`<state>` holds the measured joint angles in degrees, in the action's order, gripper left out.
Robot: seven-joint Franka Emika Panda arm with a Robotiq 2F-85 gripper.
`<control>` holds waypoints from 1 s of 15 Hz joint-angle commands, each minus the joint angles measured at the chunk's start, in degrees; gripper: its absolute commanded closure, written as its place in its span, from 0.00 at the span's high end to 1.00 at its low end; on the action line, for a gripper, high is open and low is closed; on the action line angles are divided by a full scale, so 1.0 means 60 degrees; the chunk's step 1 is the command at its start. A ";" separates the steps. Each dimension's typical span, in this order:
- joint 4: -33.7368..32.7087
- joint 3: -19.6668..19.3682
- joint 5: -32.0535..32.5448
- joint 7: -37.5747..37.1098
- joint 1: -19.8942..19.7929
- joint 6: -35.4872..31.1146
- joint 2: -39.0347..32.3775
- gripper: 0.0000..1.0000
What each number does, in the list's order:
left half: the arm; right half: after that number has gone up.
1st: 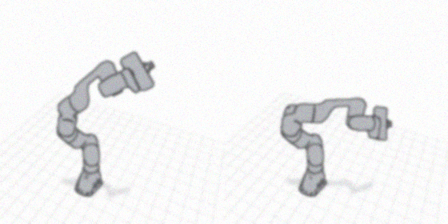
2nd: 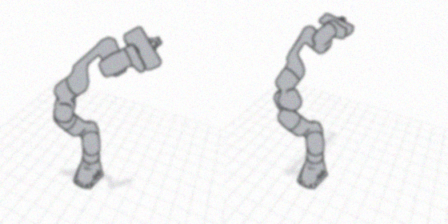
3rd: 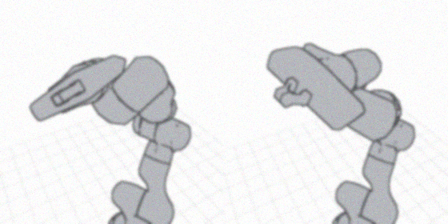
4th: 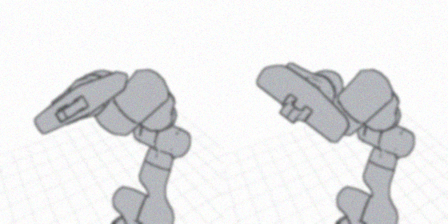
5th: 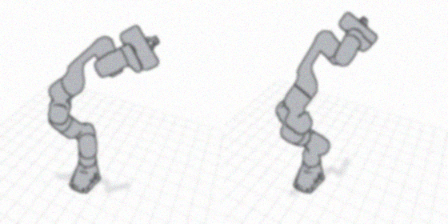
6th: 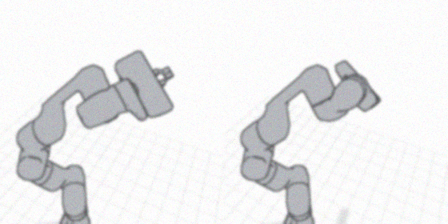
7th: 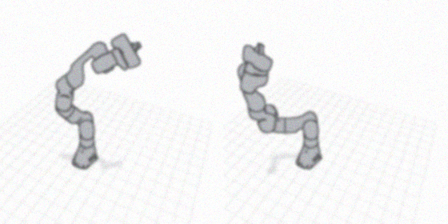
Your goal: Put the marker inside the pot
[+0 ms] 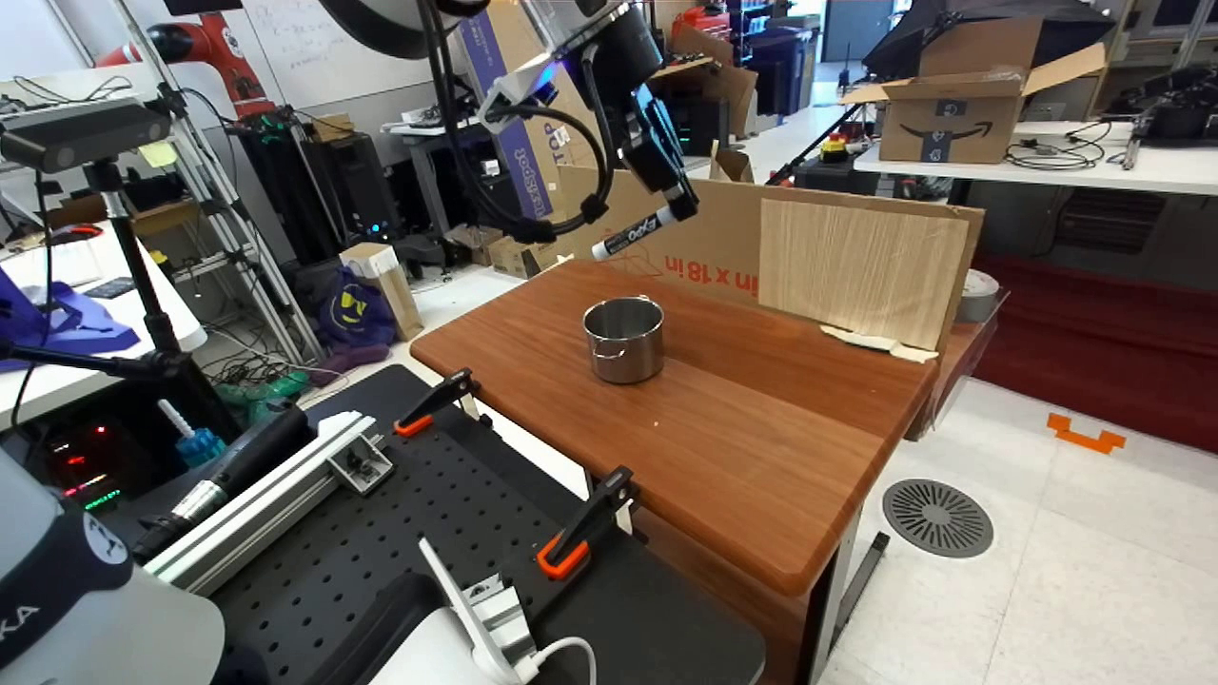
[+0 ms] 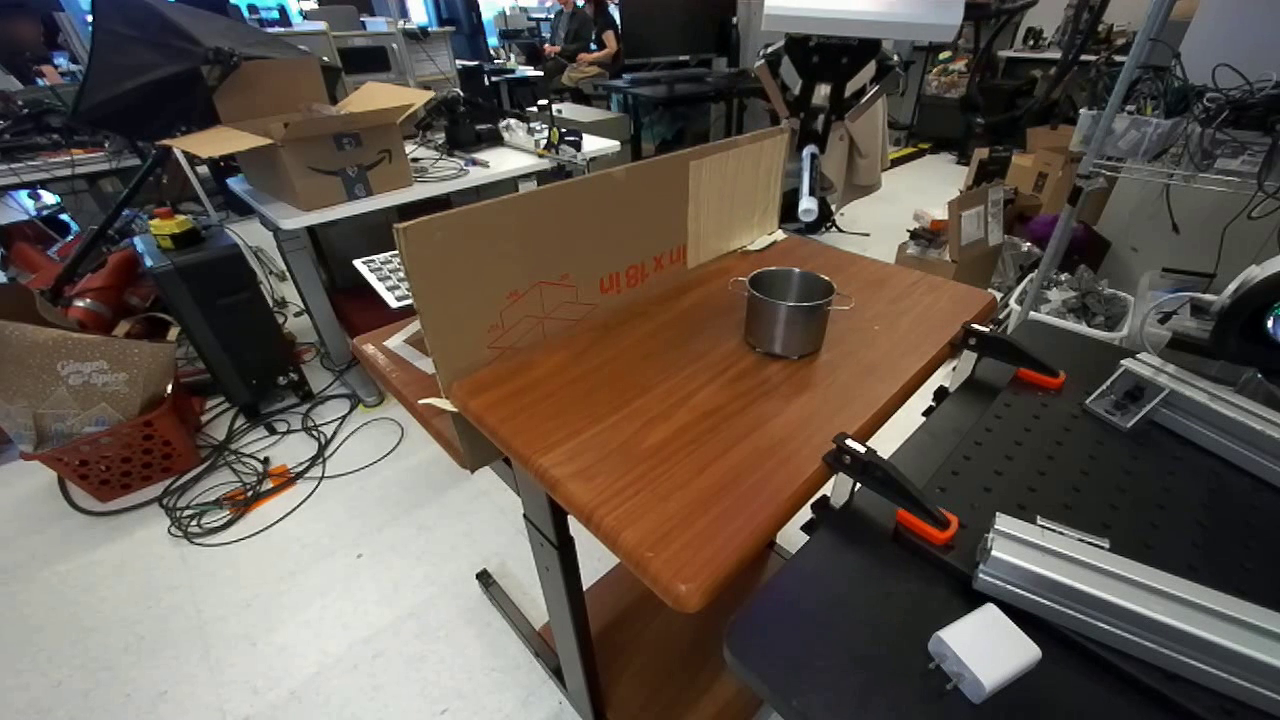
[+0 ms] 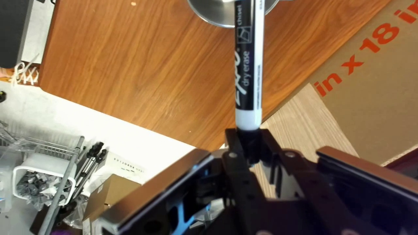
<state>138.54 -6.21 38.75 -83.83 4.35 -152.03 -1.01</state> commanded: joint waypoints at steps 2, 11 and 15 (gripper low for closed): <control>-0.0246 0.0360 0.0824 -0.1126 -0.0186 0.0026 -0.0584 0.05; -0.0791 0.0106 0.1257 -0.1798 0.0123 0.0210 -0.1965 0.05; -0.1017 0.0049 0.1297 -0.1872 0.0301 0.0330 -0.2379 0.05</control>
<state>134.25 -5.17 44.57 -93.01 4.81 -151.79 -13.66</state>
